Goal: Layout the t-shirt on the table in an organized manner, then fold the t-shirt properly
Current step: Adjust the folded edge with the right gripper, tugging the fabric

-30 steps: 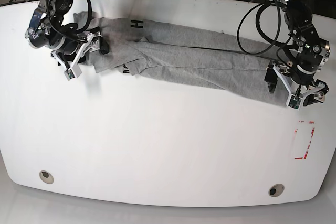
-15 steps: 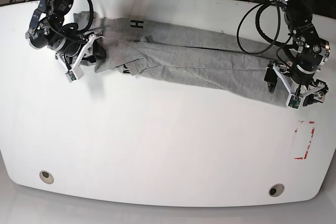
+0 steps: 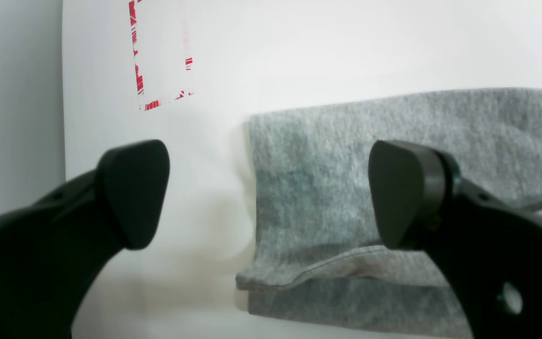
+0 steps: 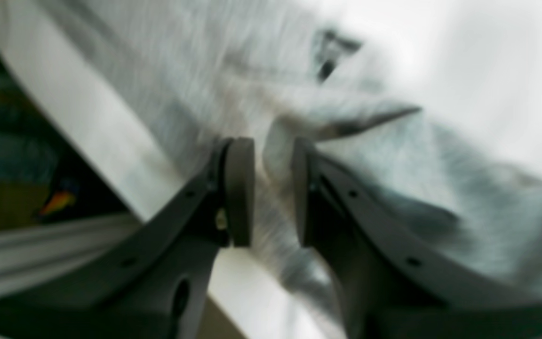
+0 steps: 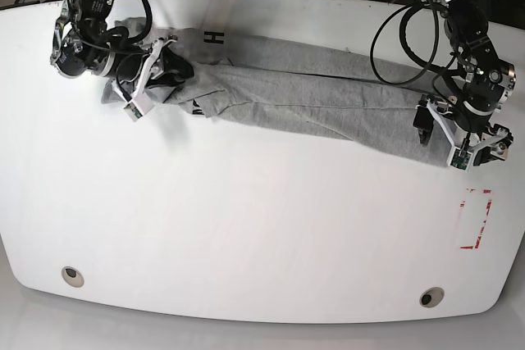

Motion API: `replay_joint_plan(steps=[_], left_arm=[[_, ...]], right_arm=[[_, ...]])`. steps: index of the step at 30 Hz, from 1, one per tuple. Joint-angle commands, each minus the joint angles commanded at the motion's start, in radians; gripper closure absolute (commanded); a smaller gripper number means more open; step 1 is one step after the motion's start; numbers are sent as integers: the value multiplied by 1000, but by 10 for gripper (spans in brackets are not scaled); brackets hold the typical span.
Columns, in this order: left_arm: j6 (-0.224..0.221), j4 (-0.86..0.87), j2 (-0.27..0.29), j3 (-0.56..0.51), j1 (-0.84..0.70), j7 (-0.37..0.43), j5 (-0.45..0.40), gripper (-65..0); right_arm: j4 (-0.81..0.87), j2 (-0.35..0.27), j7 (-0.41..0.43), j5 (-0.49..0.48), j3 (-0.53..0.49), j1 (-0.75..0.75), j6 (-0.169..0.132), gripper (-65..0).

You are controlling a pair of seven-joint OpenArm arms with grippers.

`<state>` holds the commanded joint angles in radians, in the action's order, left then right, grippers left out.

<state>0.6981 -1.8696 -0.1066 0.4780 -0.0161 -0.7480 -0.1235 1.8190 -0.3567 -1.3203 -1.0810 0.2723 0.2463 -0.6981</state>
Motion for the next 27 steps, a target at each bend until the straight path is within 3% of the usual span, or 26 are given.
replay_joint_plan(steps=[7, 14, 16, 19, 23, 27], left_arm=[[0, 0, 0, 0, 0, 0, 0, -650], [0, 0, 0, 0, 0, 0, 0, -650], [0, 0, 0, 0, 0, 0, 0, -650], [0, 0, 0, 0, -2, 0, 0, -650], [0, 0, 0, 0, -8, 0, 0, -650], [0, 0, 2, -2, -12, 0, 0, -650]], right_arm=[[2, -54, 0, -61, -31, 55, 0, -127], [49, -78, 5, -35, 18, 60, 0, -136], [58, -77, 5, -26, 64, 55, 0, -164], [58, -75, 5, -20, 129, 43, 0, -285], [55, -75, 5, -20, 195, 9, 56, -448], [51, -75, 5, -18, 219, -12, 77, -484]])
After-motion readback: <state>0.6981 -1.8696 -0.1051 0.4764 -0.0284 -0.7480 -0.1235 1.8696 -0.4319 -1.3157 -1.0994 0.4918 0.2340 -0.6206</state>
